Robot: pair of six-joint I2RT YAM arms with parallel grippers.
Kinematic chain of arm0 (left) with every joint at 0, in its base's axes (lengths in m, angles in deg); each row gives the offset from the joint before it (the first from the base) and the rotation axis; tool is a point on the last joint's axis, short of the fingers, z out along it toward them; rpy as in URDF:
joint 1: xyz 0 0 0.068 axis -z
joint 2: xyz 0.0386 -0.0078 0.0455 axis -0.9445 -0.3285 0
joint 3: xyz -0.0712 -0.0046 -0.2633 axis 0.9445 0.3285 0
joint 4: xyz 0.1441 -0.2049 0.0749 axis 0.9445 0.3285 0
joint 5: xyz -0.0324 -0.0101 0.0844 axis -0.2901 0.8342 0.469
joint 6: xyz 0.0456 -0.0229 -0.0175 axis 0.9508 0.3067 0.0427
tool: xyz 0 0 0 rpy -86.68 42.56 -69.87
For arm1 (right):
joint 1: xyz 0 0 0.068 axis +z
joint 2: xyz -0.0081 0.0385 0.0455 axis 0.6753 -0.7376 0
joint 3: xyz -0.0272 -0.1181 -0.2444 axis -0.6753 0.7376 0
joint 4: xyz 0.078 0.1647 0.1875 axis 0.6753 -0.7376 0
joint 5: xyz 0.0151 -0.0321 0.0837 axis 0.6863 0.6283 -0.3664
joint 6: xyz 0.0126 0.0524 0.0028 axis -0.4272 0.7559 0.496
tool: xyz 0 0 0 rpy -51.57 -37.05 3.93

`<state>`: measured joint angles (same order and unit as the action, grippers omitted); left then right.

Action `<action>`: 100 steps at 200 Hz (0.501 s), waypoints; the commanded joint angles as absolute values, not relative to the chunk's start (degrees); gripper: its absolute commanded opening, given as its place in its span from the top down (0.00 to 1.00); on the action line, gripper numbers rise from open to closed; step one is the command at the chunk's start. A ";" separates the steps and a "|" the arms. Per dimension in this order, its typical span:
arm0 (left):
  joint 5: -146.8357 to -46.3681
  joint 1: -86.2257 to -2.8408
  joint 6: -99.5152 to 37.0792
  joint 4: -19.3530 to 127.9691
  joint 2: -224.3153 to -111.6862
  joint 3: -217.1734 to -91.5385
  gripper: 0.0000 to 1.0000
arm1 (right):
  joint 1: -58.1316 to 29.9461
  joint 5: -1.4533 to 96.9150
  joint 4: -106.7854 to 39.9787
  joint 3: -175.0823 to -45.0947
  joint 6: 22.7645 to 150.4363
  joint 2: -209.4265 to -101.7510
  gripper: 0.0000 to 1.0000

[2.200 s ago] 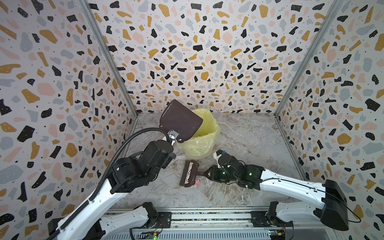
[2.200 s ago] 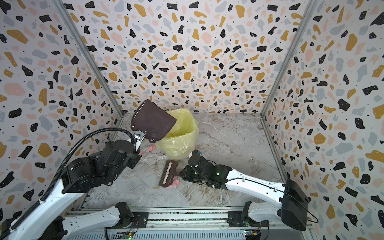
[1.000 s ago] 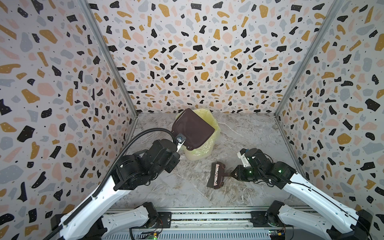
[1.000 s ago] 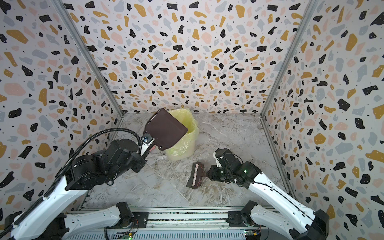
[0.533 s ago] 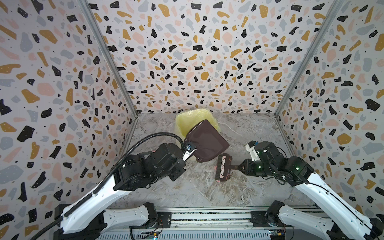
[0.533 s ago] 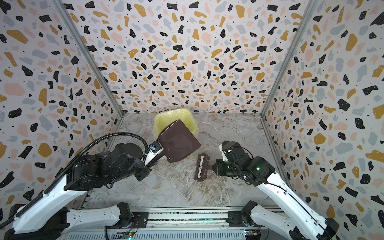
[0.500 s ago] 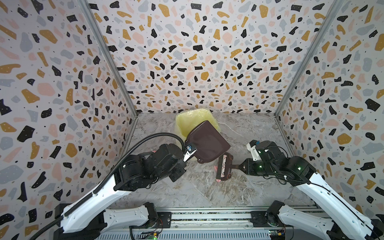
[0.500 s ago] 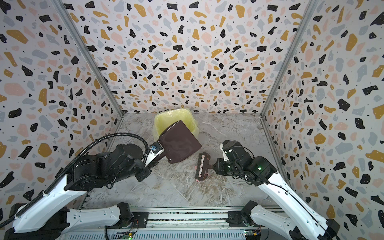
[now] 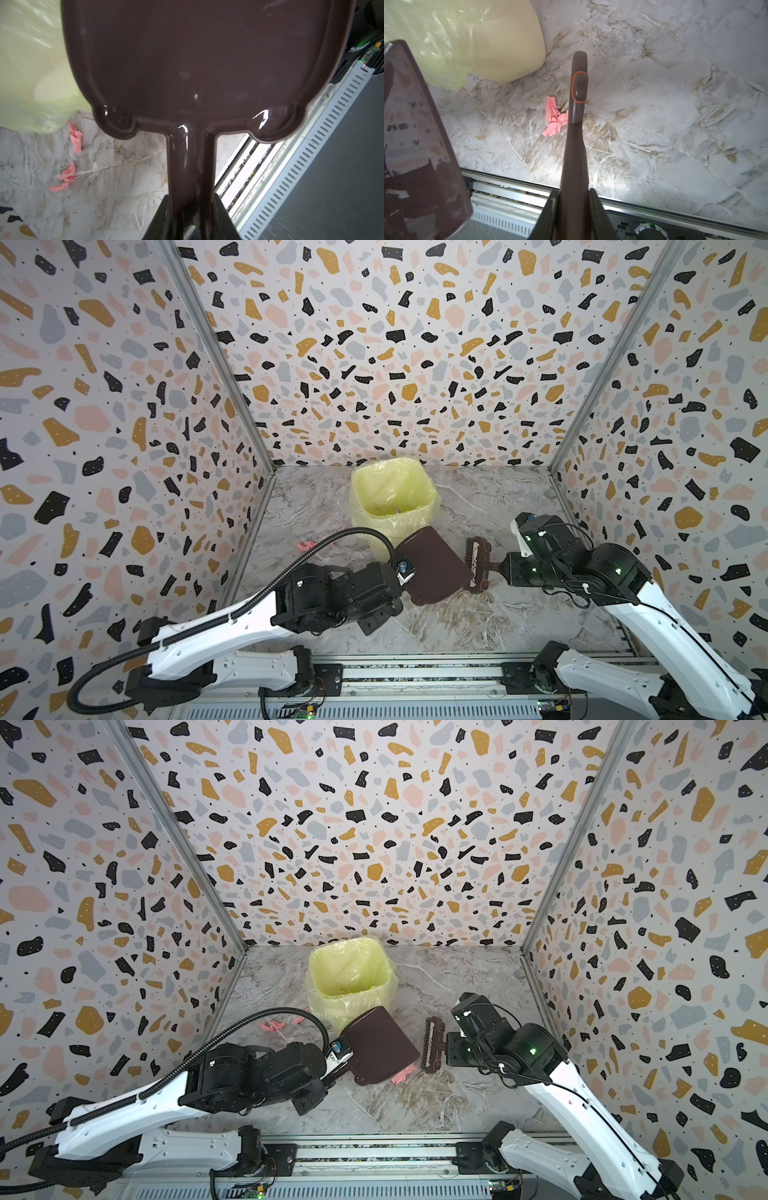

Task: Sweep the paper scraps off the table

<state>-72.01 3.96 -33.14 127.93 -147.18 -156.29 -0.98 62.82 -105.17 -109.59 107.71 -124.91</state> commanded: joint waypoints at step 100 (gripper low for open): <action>-77.17 10.06 -44.68 124.36 -147.41 -137.27 1.00 | 7.18 71.04 -109.75 -117.93 99.67 -136.86 1.00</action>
<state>-75.85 9.67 -42.97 126.03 -147.13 -139.13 5.18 67.76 -107.53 -115.84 100.74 -135.42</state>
